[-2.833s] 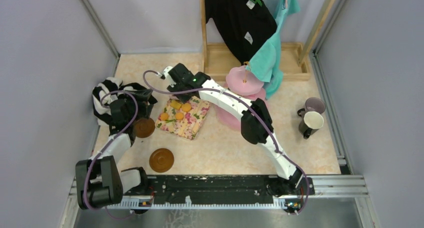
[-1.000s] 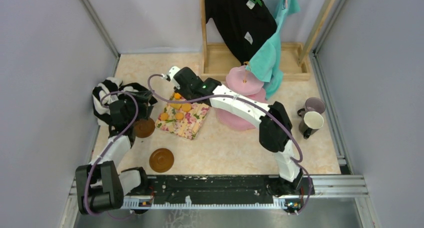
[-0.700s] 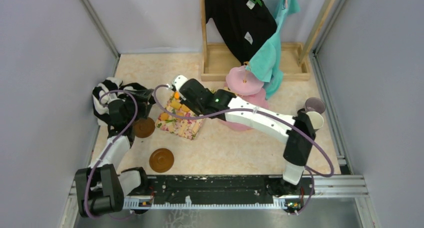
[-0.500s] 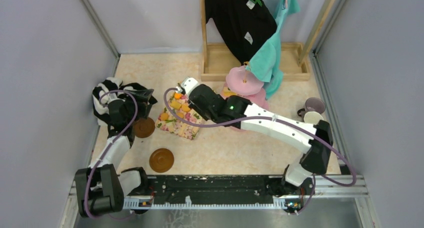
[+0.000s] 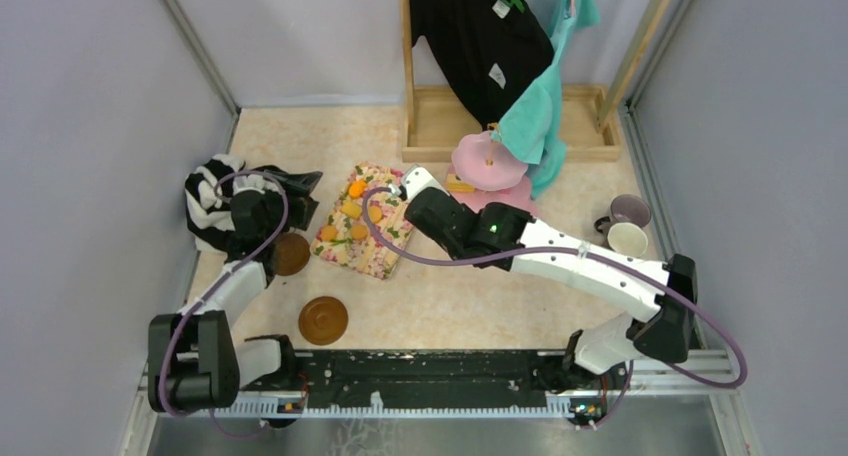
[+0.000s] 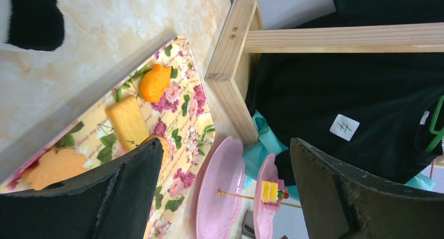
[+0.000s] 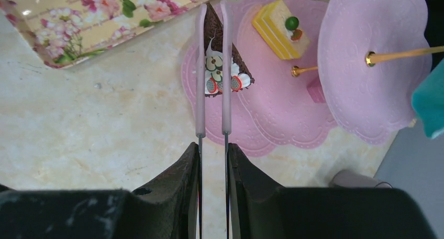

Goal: Serve the afternoon tea
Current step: Place the desert on the desert table.

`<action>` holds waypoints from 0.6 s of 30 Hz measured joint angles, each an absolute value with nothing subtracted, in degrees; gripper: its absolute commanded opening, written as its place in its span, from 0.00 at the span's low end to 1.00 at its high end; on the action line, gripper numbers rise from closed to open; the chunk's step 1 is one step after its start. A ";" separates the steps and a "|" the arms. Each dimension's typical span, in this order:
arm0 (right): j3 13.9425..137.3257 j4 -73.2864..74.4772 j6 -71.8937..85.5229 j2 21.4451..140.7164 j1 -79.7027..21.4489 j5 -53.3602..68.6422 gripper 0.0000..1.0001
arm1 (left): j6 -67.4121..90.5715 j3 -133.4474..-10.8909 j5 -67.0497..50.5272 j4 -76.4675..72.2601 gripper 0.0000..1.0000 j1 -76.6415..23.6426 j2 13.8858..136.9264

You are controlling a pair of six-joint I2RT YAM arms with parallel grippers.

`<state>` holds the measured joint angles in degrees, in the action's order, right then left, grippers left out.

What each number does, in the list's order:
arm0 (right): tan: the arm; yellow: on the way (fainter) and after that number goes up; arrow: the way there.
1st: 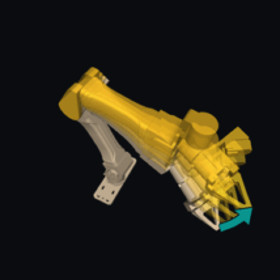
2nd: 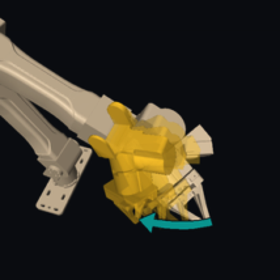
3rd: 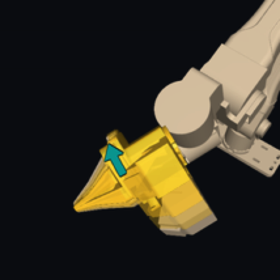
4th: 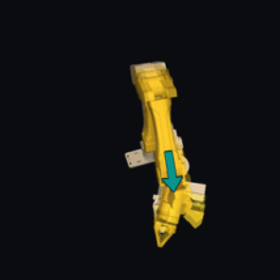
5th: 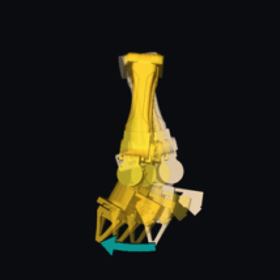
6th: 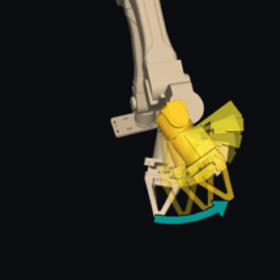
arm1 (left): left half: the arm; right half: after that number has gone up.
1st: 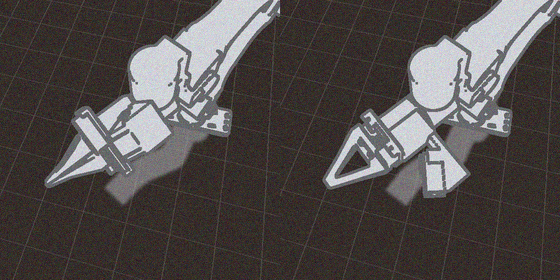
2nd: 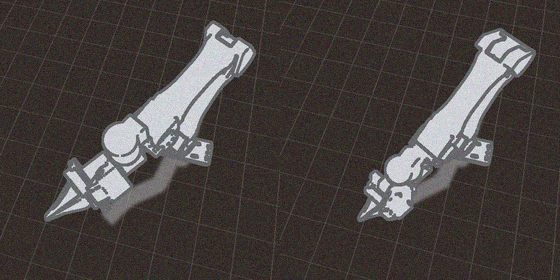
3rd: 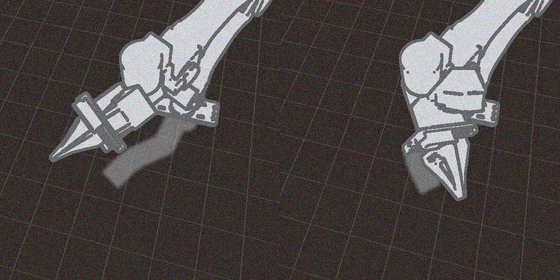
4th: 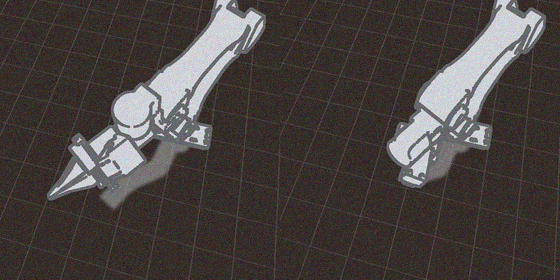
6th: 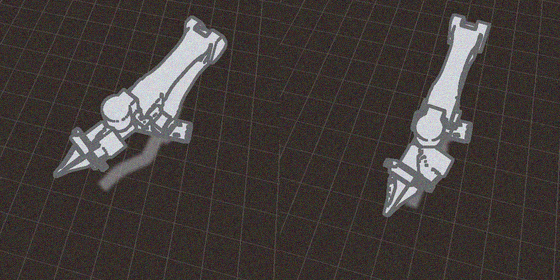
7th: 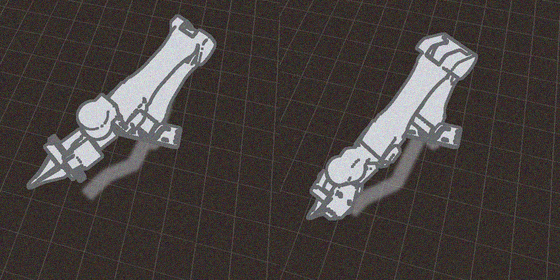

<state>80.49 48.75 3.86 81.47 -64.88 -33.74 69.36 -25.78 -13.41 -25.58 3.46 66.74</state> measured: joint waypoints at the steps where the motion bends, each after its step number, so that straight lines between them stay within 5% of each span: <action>1: 80.20 49.25 4.14 81.19 -64.88 -34.37 0.00 | 69.43 -26.00 -13.06 -25.85 0.95 2.79 67.13; 18: 77.21 54.00 6.96 78.11 -66.89 -42.98 0.00 | 69.84 -28.47 -8.16 -28.75 0.95 -4.05 72.05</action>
<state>77.21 54.00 6.96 78.11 -66.89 -42.98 69.84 -28.47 -8.16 -28.75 -4.05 72.05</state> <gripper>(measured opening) 0.224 0.954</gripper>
